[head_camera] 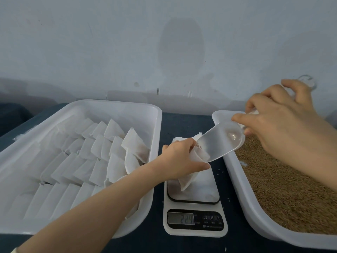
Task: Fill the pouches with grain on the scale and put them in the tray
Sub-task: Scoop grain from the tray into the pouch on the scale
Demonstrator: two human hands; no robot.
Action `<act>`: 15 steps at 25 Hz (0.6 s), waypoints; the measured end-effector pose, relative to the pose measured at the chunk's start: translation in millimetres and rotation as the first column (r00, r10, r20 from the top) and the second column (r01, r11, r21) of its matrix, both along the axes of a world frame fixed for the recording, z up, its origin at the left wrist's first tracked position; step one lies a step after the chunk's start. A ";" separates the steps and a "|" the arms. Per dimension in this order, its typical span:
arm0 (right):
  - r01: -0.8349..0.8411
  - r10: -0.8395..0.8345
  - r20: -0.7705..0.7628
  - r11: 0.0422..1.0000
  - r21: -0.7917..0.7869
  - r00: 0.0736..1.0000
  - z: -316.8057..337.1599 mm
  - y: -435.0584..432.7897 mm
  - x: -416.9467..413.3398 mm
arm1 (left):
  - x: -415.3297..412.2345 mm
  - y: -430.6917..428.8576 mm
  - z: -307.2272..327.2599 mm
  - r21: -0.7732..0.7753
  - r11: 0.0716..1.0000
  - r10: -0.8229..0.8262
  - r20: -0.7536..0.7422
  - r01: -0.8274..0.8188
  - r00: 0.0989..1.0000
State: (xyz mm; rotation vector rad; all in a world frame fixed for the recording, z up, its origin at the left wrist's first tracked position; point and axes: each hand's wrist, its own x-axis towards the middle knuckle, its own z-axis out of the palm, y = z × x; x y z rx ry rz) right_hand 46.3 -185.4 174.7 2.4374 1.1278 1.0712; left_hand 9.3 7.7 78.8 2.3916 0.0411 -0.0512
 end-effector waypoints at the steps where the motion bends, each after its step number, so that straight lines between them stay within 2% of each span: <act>1: -0.005 0.005 0.025 1.000 -0.001 1.000 -0.8 1.6 -3.6 | -0.1 0.5 -0.3 -0.004 1.000 -0.001 0.001 0.001 1.000; 5: 0.029 -0.024 0.106 0.999 -0.044 0.994 -5.1 2.1 -11.3 | 1.0 0.6 -1.0 -0.027 1.000 -0.011 0.000 0.011 1.000; 7: 0.048 -0.043 0.095 0.998 -0.050 0.995 -5.0 -5.4 -10.6 | 1.9 1.2 -1.9 -0.030 1.000 -0.009 0.002 0.009 1.000; 9: 0.093 -0.094 0.038 0.996 0.014 0.995 -7.0 -18.6 -3.8 | 2.8 2.5 -2.7 -0.035 0.999 0.001 0.007 -0.001 1.000; 11: 0.214 -0.207 -0.062 0.964 0.158 0.976 -14.8 -33.8 11.8 | 3.2 3.2 -3.0 -0.034 0.999 0.002 0.013 -0.001 1.000; 13: 0.429 -0.371 -0.259 0.876 0.222 0.892 -27.5 -43.0 29.6 | 3.5 3.1 -3.1 -0.033 0.999 0.000 0.012 0.001 1.000; 15: 0.652 -0.500 -0.542 0.749 0.121 0.675 -43.9 -42.6 43.9 | 3.4 3.6 -2.8 -0.033 0.999 0.001 0.011 0.000 1.000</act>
